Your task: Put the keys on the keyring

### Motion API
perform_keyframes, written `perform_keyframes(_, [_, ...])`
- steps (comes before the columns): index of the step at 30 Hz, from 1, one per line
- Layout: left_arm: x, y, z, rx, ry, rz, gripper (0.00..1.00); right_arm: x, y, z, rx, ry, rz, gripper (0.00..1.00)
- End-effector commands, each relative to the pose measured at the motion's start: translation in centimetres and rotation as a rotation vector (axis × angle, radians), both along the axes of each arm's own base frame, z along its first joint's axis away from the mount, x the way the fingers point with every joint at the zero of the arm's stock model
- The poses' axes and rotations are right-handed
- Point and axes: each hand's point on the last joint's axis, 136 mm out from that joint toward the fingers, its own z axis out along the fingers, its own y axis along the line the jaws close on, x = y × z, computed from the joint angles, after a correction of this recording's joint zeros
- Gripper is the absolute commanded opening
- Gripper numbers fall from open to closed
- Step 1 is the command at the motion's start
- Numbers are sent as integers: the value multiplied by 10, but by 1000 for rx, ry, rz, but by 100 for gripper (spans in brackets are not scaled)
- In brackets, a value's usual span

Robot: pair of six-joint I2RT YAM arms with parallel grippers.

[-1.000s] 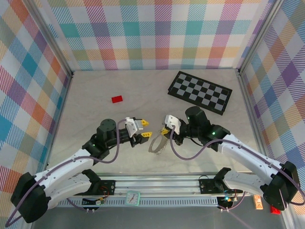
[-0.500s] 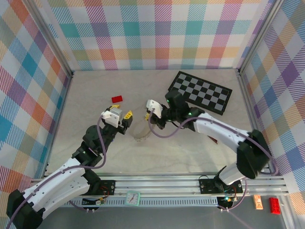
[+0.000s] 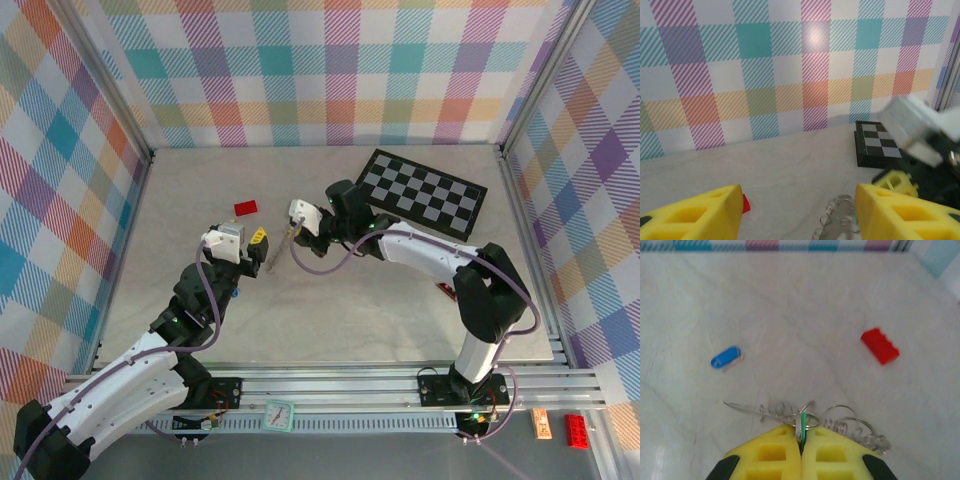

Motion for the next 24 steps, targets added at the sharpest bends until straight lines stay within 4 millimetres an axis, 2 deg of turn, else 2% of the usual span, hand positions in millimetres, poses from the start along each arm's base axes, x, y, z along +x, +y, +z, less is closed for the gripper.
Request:
perform_keyframes(1, [3,4,-3,-36,7,18,61,-20,-24,-28,-115,32,-1,0])
perform_keyframes(4, [6,1,-7,-27,18,8,62,-39,-52,-60,-265,78,-25,0])
perform_keyframes(8, [10,15,-14,-11,43,95,62,-69,-87,-98,-497,156,-40,0])
perform_keyframes(10, [11,19,-16,-5,48,114,62,-77,-99,-109,-578,172,-56,0])
perform_keyframes(16, [12,18,-19,-5,62,106,65,-96,-123,-131,-760,221,-77,0])
perform_keyframes(22, [15,15,-18,-21,72,93,66,-112,-134,-143,-818,285,-91,0])
perform_keyframes(24, [16,14,-19,-20,77,93,66,-123,-136,-147,-826,314,-61,4])
